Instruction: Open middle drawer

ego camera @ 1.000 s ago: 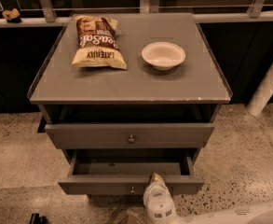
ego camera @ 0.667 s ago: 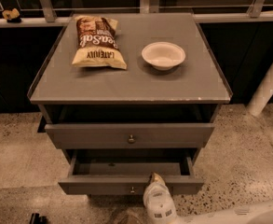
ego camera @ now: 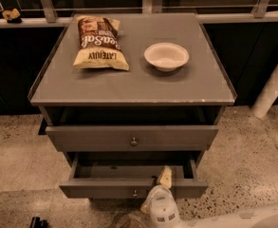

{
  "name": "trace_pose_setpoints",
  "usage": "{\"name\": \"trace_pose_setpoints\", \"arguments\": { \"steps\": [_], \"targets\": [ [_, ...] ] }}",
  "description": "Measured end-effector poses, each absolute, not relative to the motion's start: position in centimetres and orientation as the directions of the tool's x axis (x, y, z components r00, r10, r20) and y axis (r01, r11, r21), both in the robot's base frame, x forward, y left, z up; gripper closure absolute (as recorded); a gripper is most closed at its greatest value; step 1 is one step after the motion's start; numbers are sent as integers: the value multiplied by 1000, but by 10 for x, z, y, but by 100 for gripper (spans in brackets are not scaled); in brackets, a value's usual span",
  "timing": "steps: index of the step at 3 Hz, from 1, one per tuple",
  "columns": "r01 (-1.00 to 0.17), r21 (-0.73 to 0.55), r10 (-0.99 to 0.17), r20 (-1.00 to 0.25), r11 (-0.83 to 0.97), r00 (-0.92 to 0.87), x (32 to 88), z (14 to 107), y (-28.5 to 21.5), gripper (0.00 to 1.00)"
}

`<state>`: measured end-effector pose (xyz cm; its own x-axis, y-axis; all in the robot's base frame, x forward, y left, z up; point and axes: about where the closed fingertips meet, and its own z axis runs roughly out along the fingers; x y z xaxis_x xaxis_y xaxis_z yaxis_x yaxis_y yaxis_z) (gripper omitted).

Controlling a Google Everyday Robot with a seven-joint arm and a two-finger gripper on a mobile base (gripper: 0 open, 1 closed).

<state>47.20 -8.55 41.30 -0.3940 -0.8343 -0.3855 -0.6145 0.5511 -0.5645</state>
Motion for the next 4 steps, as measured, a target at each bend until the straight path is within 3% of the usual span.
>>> {"name": "trace_pose_setpoints", "arguments": {
  "steps": [4],
  "targets": [
    [-616,-625,-877,-341,480,-337,446,458,-78,0]
  ]
}}
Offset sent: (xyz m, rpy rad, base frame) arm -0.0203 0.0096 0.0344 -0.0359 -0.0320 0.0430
